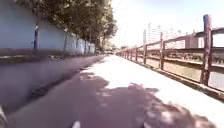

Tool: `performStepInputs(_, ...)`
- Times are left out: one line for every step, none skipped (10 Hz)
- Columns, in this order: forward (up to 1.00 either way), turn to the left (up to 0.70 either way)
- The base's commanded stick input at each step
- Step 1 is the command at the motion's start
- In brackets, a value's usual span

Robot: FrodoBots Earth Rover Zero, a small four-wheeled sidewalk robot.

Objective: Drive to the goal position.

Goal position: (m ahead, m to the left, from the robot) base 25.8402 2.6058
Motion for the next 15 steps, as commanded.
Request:
performStepInputs(0.85,0.0)
performStepInputs(0.85,0.0)
performStepInputs(0.85,0.0)
performStepInputs(0.85,0.0)
performStepInputs(0.85,0.0)
performStepInputs(0.85,0.0)
performStepInputs(0.85,0.0)
performStepInputs(0.85,0.0)
performStepInputs(0.85,-0.34)
performStepInputs(0.85,-0.31)
performStepInputs(0.85,-0.08)
performStepInputs(0.85,0.0)
performStepInputs(0.85,0.0)
performStepInputs(0.85,0.0)
performStepInputs(0.85,0.0)
